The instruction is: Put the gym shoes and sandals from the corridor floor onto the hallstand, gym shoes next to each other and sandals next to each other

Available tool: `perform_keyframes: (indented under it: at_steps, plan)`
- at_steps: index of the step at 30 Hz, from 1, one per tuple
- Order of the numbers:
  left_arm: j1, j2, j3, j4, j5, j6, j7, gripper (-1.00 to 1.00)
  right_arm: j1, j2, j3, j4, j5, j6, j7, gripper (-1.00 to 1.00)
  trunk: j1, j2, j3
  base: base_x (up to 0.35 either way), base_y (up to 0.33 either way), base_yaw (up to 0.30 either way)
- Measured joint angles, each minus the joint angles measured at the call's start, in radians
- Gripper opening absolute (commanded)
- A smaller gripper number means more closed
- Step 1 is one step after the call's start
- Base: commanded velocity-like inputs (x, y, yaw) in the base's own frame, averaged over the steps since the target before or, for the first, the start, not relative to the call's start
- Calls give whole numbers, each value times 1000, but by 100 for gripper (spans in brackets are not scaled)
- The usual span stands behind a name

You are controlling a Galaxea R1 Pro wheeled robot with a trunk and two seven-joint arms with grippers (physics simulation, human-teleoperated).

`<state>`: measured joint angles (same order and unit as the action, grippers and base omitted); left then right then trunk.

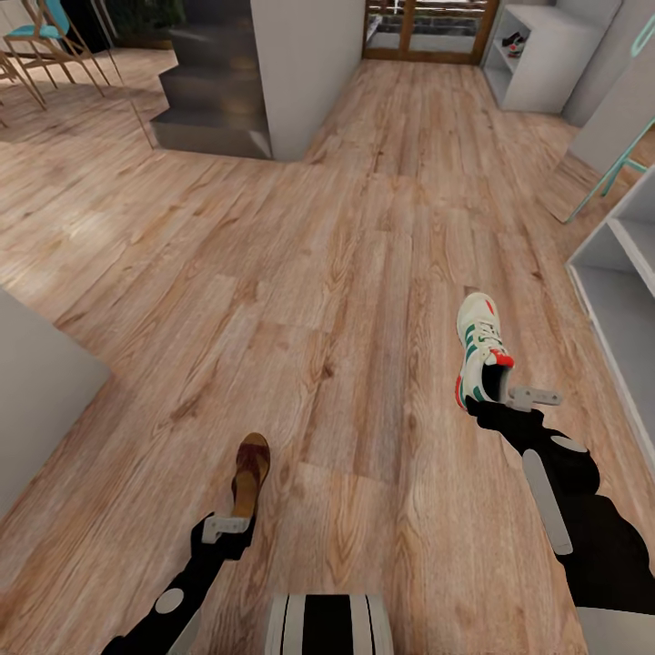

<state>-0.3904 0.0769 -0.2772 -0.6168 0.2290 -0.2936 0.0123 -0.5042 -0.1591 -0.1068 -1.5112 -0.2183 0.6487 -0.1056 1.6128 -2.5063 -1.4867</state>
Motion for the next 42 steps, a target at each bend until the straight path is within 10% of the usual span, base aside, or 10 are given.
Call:
perform_keyframes:
  at_steps: [42]
  plan:
    - [0, 3, 52, -59, -3, 0, 3, 100, 0, 0, 0, 0, 1, 0, 1, -100, 16, -8, -139, 0, 0, 0]
